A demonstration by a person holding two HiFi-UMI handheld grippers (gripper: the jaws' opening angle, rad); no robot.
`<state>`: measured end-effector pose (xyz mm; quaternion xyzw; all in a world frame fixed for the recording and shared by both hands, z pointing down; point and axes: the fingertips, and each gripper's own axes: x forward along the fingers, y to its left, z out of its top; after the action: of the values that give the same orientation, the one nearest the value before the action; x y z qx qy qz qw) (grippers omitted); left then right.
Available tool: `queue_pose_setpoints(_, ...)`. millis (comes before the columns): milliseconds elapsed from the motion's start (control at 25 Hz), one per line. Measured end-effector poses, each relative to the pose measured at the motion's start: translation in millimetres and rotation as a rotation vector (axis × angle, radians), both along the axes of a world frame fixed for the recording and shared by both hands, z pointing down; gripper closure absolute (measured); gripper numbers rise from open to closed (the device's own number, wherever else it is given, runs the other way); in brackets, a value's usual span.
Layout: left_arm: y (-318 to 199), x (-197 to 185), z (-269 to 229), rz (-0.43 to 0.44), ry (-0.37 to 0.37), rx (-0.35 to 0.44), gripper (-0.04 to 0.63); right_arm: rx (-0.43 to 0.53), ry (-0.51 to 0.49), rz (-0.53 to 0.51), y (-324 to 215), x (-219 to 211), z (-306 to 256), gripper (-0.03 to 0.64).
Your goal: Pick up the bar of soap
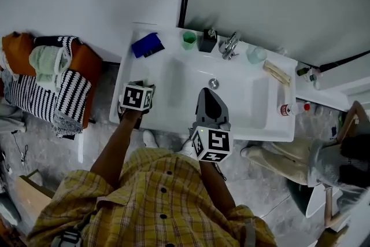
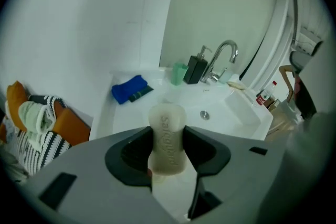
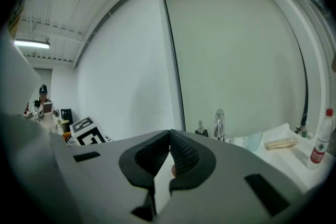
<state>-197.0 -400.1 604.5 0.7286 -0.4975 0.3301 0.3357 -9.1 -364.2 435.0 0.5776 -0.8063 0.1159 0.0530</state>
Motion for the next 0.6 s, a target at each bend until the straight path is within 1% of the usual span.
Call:
queue_pose_setpoints(280, 2.3, 43.9, -91.1, 0.025, 0.067, 0.315, 0.408, 0.031, 0.0, 0.008, 10.1, 5.1, -13.8, 0.597)
queue_pose_setpoints(600, 20.7, 64.6, -183.5, 0.012, 0.135, 0.652, 0.408, 0.11, 0.013, 0.007, 13.8, 0.7, -41.2, 0.597)
